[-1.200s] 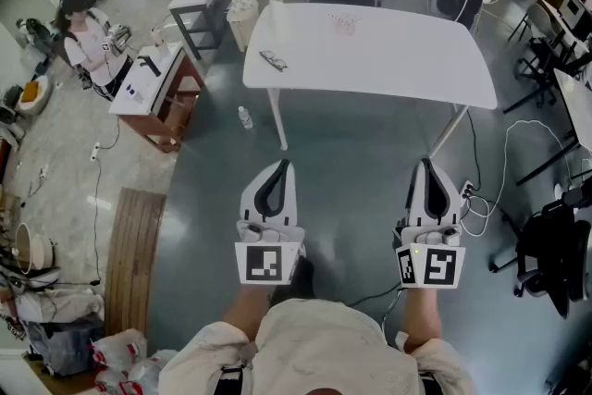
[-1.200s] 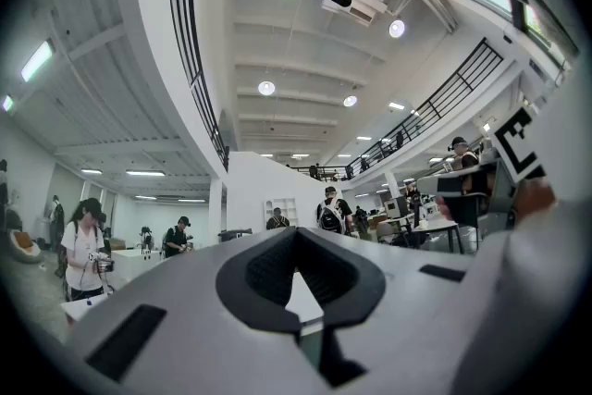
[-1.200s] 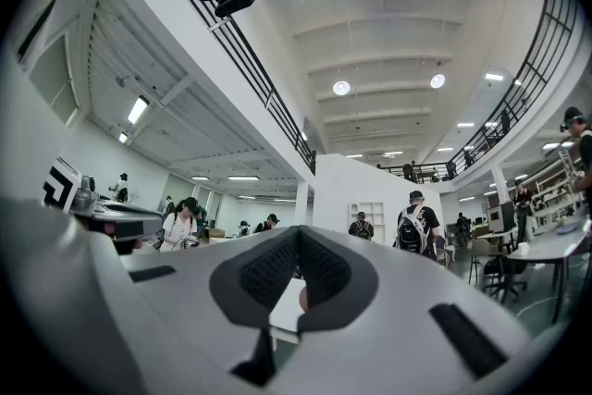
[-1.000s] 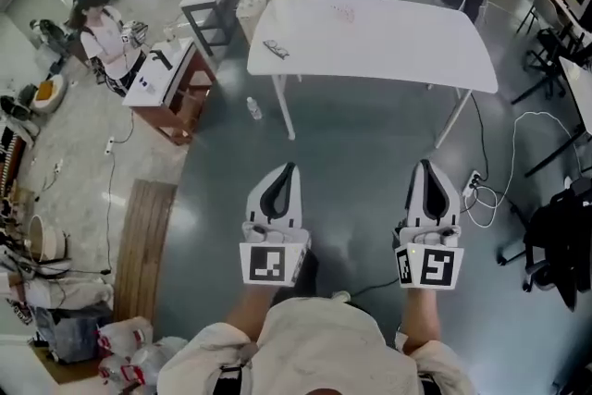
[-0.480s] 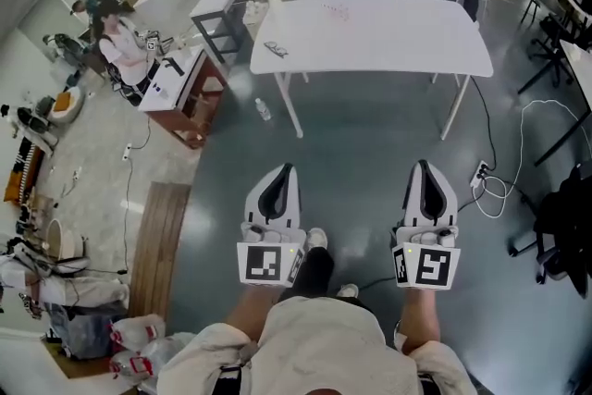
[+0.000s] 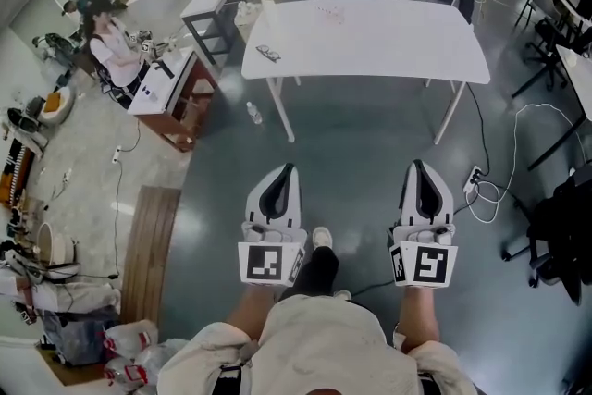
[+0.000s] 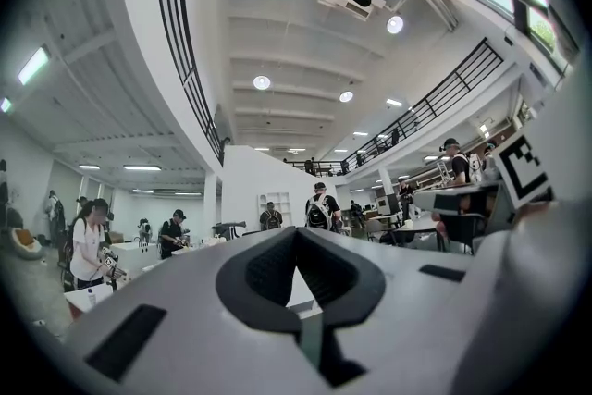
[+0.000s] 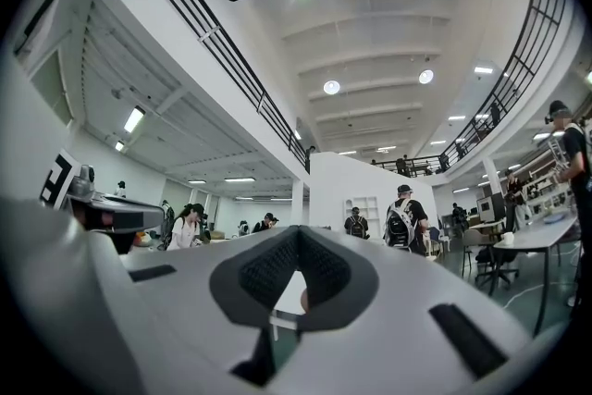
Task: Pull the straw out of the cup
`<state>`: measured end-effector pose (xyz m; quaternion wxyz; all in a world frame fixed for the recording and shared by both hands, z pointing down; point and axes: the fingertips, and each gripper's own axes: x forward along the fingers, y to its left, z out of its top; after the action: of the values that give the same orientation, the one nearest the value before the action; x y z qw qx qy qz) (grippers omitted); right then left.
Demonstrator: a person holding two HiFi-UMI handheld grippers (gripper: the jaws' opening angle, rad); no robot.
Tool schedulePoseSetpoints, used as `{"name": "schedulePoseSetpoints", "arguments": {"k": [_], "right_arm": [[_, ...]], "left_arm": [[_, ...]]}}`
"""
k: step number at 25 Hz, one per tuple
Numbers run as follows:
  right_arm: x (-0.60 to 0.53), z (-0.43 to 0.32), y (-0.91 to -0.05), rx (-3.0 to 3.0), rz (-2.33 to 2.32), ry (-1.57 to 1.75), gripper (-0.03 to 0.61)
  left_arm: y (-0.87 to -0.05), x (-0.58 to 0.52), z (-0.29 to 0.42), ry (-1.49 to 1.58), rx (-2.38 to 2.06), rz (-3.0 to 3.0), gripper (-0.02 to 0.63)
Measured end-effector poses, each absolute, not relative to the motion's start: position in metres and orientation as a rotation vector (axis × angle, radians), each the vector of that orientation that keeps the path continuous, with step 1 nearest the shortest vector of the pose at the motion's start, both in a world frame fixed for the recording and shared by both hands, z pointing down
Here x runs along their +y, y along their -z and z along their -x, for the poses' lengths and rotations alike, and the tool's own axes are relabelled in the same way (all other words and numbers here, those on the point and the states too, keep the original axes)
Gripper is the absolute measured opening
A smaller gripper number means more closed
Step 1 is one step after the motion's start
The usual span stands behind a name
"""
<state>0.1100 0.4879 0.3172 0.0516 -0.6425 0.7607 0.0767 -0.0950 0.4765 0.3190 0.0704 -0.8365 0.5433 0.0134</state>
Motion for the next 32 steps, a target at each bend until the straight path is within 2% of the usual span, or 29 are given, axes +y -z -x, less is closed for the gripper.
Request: {"name": "schedulePoseSetpoints", "arguments": {"k": [19, 32], "right_arm": [[0.227, -0.032, -0.277, 2.353, 1.951, -0.297, 0.000], [0.134, -0.020, -0.286, 2.343, 1.965, -0.300, 0.000]], "left_arm": [[-0.307, 0.218, 0.178, -0.121, 1.664, 2.544, 0.003], [-0.318, 0.123, 0.190, -0.127, 1.669, 2.560, 0.003]]}}
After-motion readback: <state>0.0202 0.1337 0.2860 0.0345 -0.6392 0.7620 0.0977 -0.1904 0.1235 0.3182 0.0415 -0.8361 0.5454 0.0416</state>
